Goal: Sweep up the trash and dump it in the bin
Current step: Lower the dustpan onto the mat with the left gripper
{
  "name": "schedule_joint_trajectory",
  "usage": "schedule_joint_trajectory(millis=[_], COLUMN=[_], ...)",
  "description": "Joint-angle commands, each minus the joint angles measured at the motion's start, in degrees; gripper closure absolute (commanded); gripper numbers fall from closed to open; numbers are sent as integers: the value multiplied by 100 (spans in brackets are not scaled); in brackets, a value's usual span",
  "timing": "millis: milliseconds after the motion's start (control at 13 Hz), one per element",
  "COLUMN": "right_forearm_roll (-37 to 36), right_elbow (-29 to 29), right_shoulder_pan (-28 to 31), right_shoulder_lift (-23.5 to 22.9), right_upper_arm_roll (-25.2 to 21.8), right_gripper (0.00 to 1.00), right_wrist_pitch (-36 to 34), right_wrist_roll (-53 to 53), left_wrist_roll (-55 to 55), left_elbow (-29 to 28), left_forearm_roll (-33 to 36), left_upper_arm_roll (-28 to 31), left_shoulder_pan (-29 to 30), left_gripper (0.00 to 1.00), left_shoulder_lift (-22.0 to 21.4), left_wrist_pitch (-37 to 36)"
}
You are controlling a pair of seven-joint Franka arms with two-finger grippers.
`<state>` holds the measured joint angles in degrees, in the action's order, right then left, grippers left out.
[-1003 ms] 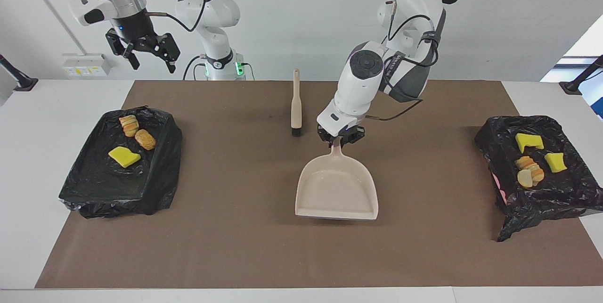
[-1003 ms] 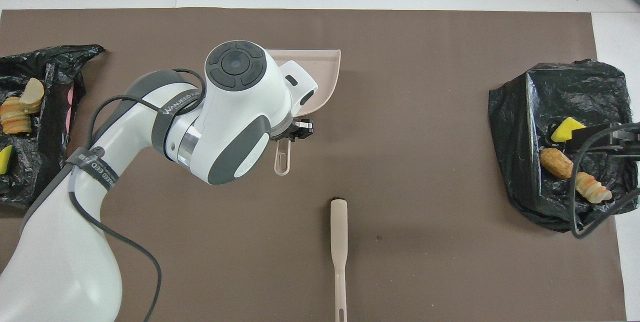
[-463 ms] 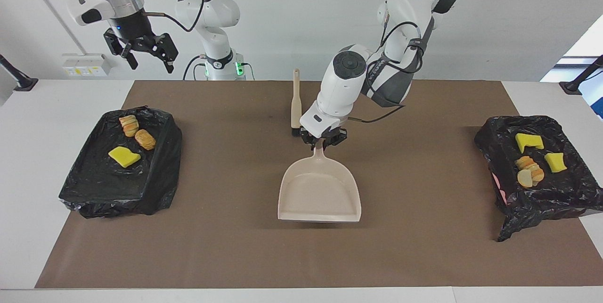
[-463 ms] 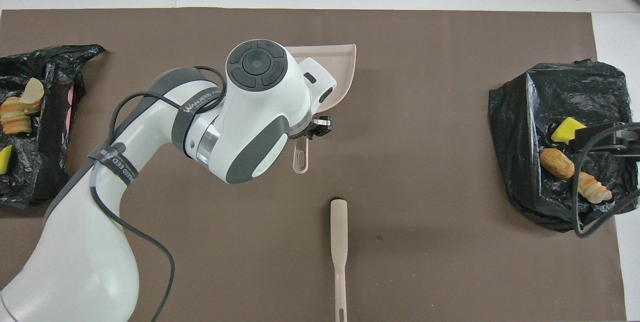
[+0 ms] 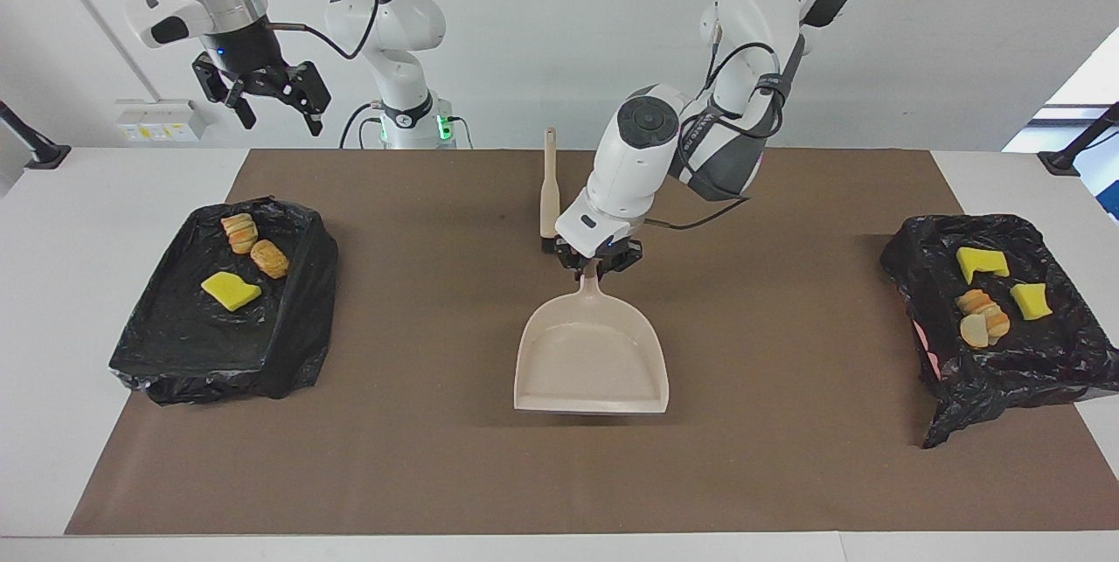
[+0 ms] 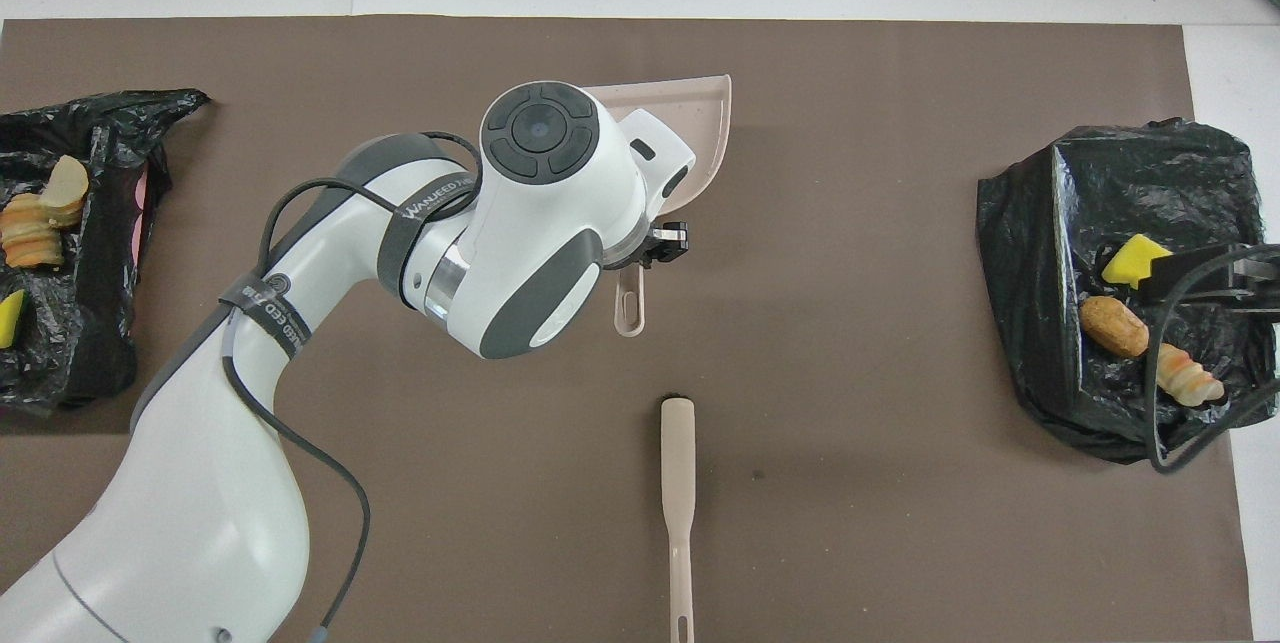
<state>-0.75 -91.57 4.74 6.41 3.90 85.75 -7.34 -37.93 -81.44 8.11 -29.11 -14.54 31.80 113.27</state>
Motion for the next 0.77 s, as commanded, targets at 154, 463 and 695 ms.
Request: schedule_joint_trajectory(millis=[154,463,695], right_forearm_roll=[92,84,84], right_elbow=[-80,-80,-80], right_shoulder_pan=[45,45,45], right_shoulder_lift=[71,71,71], right_upper_arm_roll=[-21,-21,-21], right_gripper=[0,0,0], right_wrist_pitch=[196,197,205], right_wrist_roll=[119,119,119], left_wrist_roll=[-426,-523,-523], left_elbow=[612,603,550], left_forearm_roll=[515,507,499], left_upper_arm_roll=[64,64,55], left_shoulder_pan=[-461,-567,-567], left_gripper=[100,100,100], left_shoulder_lift=[703,801,792], left_wrist_pitch=[2,2,-15])
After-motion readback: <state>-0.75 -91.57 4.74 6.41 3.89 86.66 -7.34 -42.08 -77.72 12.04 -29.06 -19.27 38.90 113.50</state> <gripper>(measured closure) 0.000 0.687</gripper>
